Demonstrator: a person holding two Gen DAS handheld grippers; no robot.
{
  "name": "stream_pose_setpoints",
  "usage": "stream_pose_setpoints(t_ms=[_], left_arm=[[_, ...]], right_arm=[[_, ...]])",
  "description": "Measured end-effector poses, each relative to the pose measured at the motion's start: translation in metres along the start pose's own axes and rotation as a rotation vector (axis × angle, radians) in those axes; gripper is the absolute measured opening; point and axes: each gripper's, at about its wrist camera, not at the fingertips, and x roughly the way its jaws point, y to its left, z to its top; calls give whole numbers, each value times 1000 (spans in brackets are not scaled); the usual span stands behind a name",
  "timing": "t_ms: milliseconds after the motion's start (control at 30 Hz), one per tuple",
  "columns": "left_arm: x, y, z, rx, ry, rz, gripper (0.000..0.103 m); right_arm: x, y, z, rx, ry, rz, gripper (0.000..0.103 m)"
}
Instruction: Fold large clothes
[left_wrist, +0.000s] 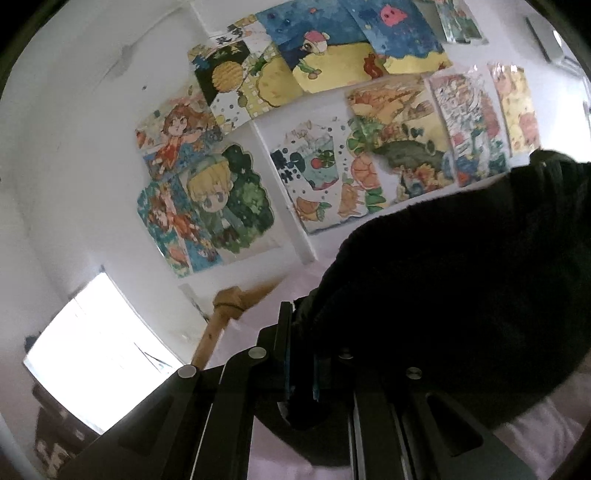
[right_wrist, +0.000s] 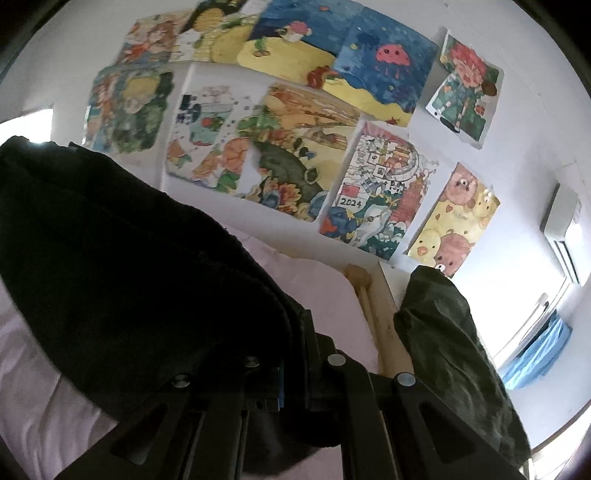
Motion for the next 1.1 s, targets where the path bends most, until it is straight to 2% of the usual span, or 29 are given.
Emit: stream_pose_setpoints(t_ms=[267,533,767,833,933,1067,1100], left_arm=[[85,-18,3,1,30,21,7],[172,-32,-17,-54,125,-53,7],[215,-42,-42,-71,199,-106,8],[223,-42,-45,-80,222,-128,8],[229,-33,-47,-152,236,-186,10],[229,-14,-47,-269,240,-275,17],[227,-10,-46,-290,236,-285,20]], right_arm=[[91,3,7,39,61,12,7],[164,17,-14,3,138,52,9],[196,25,-36,-45,163,64,13],[203,25,-39,-40,166,62,21],[210,20,-44,2,167,82,32],[212,13,-48,45,152,109,38],[210,13,-48,46,148,97,52]])
